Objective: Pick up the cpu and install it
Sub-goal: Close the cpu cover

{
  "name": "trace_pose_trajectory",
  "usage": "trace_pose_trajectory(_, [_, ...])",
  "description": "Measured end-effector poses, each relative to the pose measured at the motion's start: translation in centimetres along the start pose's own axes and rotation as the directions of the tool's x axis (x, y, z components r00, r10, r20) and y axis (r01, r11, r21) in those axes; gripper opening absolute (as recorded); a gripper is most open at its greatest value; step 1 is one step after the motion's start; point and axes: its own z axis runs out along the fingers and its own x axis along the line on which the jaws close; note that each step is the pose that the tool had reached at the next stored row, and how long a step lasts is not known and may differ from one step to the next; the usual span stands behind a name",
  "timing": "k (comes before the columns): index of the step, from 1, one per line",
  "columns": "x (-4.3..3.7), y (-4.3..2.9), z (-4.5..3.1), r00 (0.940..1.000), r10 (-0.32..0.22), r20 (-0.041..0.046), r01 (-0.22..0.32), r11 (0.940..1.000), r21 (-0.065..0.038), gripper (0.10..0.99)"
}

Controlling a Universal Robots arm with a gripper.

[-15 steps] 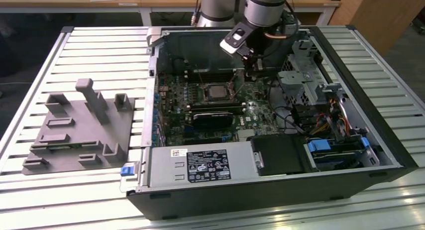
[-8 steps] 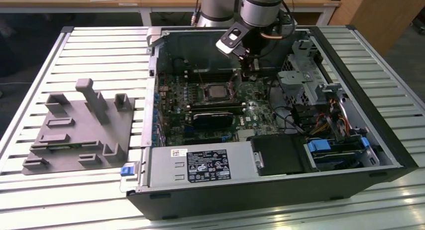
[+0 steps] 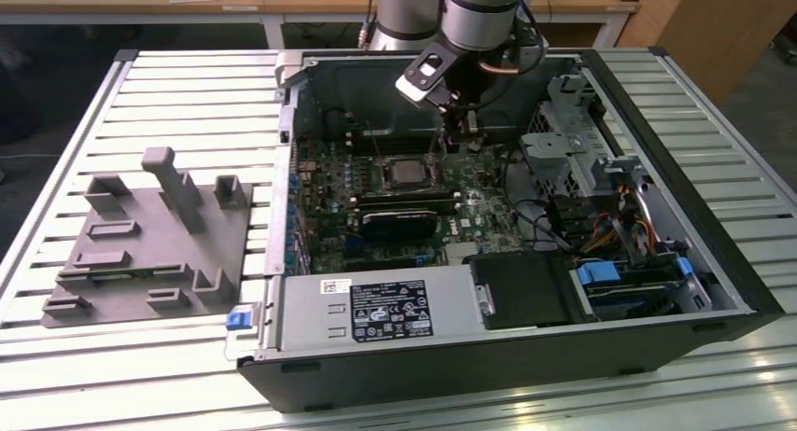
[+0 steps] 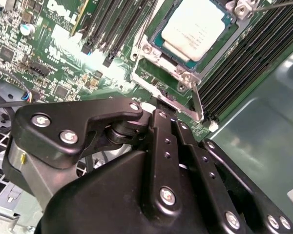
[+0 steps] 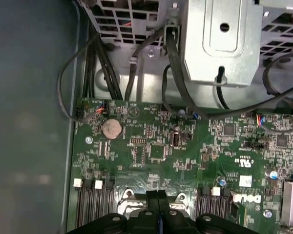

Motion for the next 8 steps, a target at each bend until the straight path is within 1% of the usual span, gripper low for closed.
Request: trace_pose_trajectory(8, [0.05,-0.76,0.06,1.0000,0.000,0.0000,0.000,1.0000,0.000,0.106])
